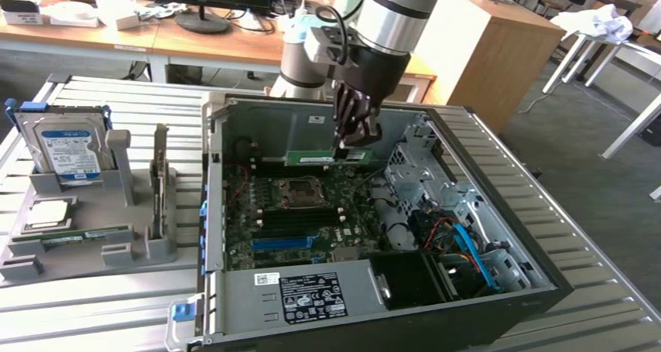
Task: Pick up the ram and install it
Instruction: 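Press down the ram until it locks into place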
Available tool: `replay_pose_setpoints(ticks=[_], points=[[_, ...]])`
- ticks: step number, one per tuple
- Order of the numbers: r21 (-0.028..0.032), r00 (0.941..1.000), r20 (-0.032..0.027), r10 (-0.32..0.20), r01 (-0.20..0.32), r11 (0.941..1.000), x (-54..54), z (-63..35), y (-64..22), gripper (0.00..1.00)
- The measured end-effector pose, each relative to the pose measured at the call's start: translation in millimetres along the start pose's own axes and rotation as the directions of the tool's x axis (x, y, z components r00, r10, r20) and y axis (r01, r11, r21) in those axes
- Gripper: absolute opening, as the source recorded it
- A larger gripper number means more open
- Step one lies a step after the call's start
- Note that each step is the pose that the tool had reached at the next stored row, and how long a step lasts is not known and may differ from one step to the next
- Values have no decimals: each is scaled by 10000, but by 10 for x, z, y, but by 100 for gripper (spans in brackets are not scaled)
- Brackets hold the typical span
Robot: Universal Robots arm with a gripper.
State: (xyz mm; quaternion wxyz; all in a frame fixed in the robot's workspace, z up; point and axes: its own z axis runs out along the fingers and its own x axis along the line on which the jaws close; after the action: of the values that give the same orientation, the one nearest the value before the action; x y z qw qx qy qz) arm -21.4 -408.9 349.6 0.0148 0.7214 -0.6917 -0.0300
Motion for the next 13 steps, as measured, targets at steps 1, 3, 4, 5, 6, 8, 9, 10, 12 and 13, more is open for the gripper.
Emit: replay_pose_setpoints(ticks=[1,3,4,5,6,8,9,10,12,13], points=[[0,10000,0,1,-1,10000,0,9,0,12],[0,10000,0,1,-1,10000,1,28,-2,12],[0,10000,0,1,-1,10000,1,37,-2,12],[0,10000,0,2,-2,10000,2,47,-3,12],[1,10000,0,1,-1,10000,2,57,-4,12],[1,10000,0,2,-2,10000,2,76,-5,12],[1,10000,2,3,-3,10000,2,84,-5,12],[1,10000,1,2,-2,10000,3,91,-6,12],[1,10000,1,3,-3,10000,3,106,-7,12],[0,10000,1,3,-3,10000,3,113,-7,12]])
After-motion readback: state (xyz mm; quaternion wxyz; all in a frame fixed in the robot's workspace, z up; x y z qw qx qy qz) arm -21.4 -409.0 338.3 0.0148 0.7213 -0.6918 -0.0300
